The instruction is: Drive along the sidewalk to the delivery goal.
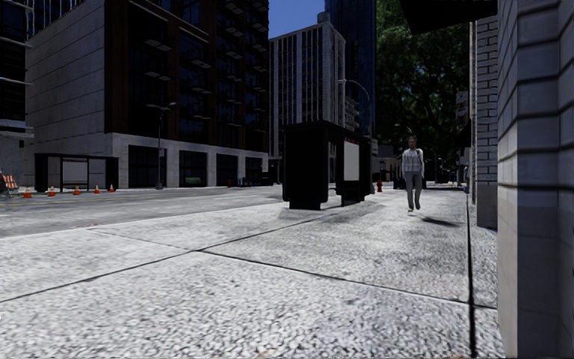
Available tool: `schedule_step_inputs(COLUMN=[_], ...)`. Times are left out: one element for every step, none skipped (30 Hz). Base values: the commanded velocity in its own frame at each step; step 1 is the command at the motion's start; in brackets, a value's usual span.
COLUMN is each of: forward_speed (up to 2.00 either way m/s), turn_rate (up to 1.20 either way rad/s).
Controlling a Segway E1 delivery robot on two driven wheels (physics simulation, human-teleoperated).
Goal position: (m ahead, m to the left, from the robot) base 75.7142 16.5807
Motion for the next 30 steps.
schedule_step_inputs(forward_speed=[2.00,2.00,2.00,2.00,2.00,2.00,2.00,2.00,2.00,2.00,2.00,2.00,2.00,2.00,2.00,2.00,2.00,2.00,2.00,2.00,2.00,2.00,2.00,2.00,2.00,2.00,2.00,2.00,2.00,2.00], turn_rate=[0.58,0.58,0.58,0.57,0.57,0.52,0.51,0.50,0.50,0.50,0.47,0.30,0.00,0.00,0.00,0.00,0.00,0.00,0.00,0.00,0.00,0.00,0.00,0.00,0.00,0.00,-0.06,-0.27,-0.27,-0.38])
